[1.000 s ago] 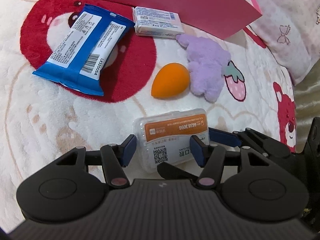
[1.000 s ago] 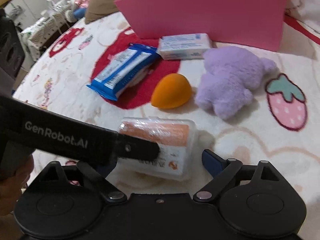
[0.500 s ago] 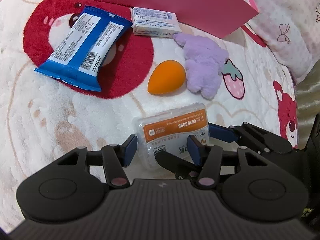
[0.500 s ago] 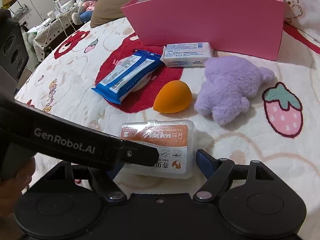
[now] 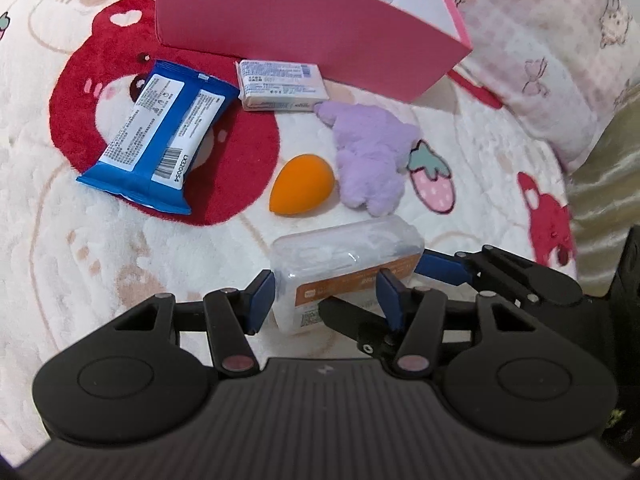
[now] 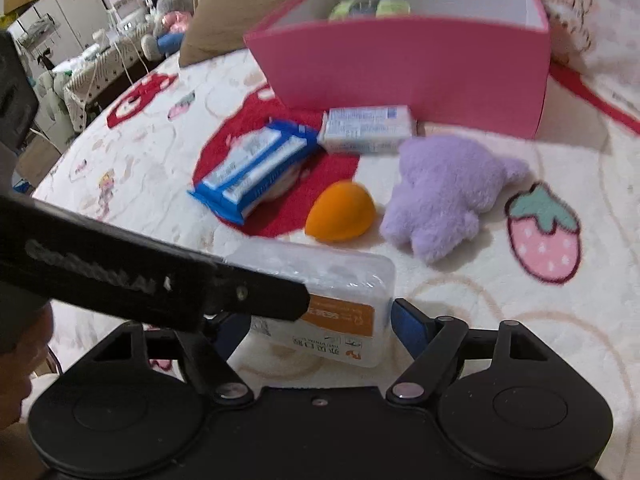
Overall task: Organize objects
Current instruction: 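Lift the clear plastic case with the left tool toward the pink box, then lower the clear case into the pink box beside the yarn ball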
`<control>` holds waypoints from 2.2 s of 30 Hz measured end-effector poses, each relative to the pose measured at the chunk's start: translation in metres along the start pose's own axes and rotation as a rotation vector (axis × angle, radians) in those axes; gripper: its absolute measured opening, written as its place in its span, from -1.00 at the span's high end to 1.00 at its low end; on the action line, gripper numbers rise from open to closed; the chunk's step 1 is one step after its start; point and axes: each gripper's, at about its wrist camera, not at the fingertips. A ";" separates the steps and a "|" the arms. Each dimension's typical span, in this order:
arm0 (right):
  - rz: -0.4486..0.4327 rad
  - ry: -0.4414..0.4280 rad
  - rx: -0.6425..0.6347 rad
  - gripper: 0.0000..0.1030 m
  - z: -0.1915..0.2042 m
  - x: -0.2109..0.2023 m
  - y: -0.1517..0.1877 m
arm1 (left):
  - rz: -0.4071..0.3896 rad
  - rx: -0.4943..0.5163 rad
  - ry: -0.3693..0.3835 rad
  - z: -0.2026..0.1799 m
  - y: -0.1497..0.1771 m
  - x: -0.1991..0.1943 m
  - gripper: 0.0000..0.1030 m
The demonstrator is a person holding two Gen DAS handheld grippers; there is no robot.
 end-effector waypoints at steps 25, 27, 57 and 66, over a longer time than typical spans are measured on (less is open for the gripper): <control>-0.064 0.027 0.022 -0.25 0.005 -0.045 -0.027 | -0.042 0.090 0.060 -0.023 -0.025 -0.043 -0.01; -0.065 0.028 0.024 -0.25 0.004 -0.048 -0.030 | -0.041 0.111 0.061 -0.028 -0.028 -0.047 -0.01; -0.189 0.056 0.029 -0.19 0.001 -0.095 -0.101 | -0.075 0.171 0.082 -0.065 -0.113 -0.097 -0.01; -0.247 0.091 0.095 -0.18 -0.015 -0.078 -0.134 | -0.140 0.160 0.142 -0.056 -0.152 -0.082 -0.01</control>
Point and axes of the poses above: each gripper's, at about its wrist camera, not at the fingertips, and x roughly the way its jaws point, z to its left, y to its underside, and after that the axes turned 5 degrees about y, right-handed
